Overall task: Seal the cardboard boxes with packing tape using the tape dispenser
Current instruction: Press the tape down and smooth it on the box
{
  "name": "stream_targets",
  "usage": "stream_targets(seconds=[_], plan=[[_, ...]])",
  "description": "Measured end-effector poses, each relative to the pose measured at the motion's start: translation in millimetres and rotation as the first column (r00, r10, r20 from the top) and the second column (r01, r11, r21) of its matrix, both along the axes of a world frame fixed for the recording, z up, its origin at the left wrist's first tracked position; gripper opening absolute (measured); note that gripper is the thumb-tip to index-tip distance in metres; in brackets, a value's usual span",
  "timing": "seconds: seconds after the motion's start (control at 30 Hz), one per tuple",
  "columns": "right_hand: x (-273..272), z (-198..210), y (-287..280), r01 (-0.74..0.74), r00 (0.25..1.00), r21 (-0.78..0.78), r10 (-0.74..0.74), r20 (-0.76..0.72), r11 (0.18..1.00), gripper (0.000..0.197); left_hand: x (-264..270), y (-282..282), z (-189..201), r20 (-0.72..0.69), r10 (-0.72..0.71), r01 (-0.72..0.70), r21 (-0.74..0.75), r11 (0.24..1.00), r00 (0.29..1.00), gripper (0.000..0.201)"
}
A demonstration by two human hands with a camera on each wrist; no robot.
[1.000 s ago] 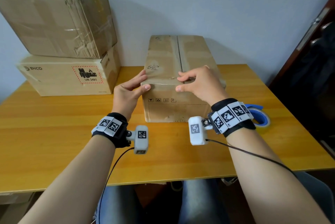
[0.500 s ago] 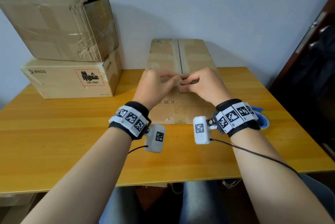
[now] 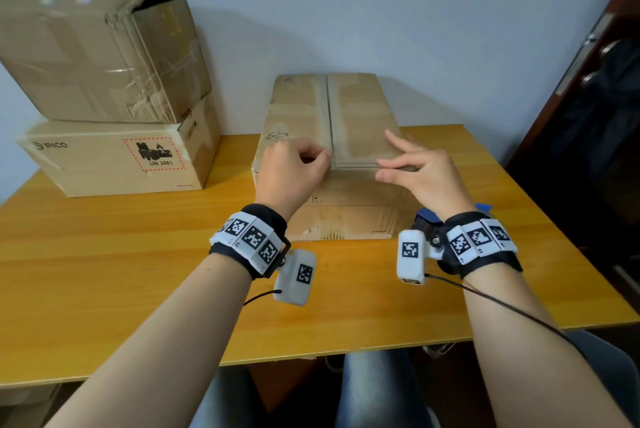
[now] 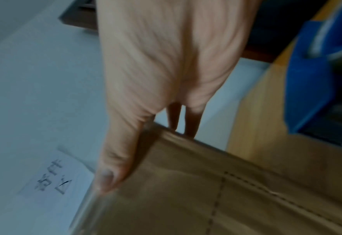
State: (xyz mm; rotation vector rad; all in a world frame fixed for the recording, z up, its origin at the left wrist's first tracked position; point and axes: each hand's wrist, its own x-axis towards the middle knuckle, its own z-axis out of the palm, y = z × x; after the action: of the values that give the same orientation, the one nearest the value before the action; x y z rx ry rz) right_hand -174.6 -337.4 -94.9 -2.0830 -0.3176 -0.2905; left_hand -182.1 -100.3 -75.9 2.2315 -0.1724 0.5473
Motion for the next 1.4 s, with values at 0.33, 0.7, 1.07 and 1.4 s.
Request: stream_targets(seconds=[0.33,0.7,1.07,1.4], plan=[[1.7,-14.2,-9.3,-0.003,0.999,0.339,0.017,-0.037,0.941,0.024,11.1,-55.2,8.7,-0.103,-0.196,0.217,0.282,0.935,0.975,0.044],[1.9,-37.0,-30.6,0.001,0.992,0.592,0.072,-0.100,0.806,0.016,31.9,-65.3,4.2,-0.085,-0.256,0.267,0.177,0.947,0.963,0.057],[-0.7,-36.6,-29.5,0.247,0.949,0.523,-0.094,-0.301,0.816,0.014,29.0,-55.3,10.6,-0.128,-0.298,0.323,0.288,0.901,0.946,0.024],[-8.7,21.0,-7.1,0.283,0.941,0.018,-0.274,-0.198,0.959,0.061,12.8,-32.4,18.9,-0.182,0.020,0.046,0.350,0.936,0.983,0.060]])
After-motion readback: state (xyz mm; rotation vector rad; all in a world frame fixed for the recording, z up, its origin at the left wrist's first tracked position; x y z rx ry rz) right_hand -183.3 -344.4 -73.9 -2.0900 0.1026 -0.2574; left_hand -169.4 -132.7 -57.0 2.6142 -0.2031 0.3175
